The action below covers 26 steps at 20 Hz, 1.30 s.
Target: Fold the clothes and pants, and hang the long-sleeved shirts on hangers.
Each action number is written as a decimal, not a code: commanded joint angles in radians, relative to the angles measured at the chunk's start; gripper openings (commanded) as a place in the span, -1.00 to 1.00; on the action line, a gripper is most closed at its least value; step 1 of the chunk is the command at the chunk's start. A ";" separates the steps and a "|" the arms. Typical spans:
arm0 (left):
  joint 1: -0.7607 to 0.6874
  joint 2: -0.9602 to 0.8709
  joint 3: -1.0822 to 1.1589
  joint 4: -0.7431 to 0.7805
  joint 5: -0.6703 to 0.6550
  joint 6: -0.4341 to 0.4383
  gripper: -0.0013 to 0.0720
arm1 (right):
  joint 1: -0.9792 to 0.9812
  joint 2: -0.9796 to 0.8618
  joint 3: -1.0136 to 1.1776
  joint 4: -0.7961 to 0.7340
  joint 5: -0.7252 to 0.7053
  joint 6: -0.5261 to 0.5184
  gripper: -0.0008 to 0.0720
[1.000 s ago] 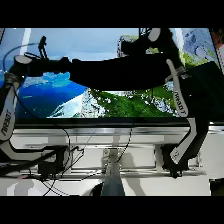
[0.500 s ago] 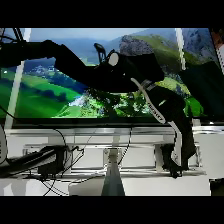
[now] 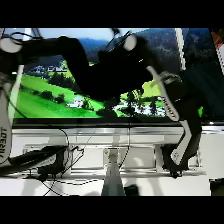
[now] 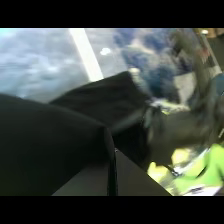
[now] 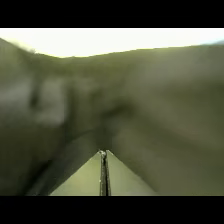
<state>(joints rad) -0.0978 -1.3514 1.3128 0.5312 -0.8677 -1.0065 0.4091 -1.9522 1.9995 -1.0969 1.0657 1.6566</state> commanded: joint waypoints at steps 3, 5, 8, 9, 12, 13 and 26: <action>-0.359 -0.171 0.013 -0.271 0.365 0.006 -0.95 | -0.313 0.145 0.003 -0.066 0.093 0.000 -0.92; -0.476 -0.262 0.079 -0.271 0.438 0.005 -0.95 | -0.408 0.185 0.003 -0.066 0.121 0.000 -0.92; -0.566 -0.413 0.248 -0.272 0.515 0.003 -0.95 | -0.511 0.214 0.003 -0.067 0.179 -0.001 -0.92; -0.570 -0.462 0.305 -0.272 0.536 0.000 -0.89 | -0.532 0.213 0.003 -0.068 0.199 -0.001 -0.92; -0.563 -0.531 0.391 -0.295 0.527 -0.003 0.96 | -0.565 0.210 -0.013 -0.122 0.206 -0.064 -0.92; -0.553 -0.529 0.391 -0.293 0.526 -0.002 0.96 | -0.565 0.205 -0.015 -0.166 0.199 -0.133 -0.92; -0.378 -0.515 0.391 -0.293 0.222 0.001 0.96 | -0.581 -0.024 -0.158 0.254 0.468 -0.661 0.79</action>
<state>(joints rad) -0.4988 -1.8664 1.7023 0.2398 -0.6060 -1.0065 -0.1890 -1.9499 1.8587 -0.9443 1.4757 1.0660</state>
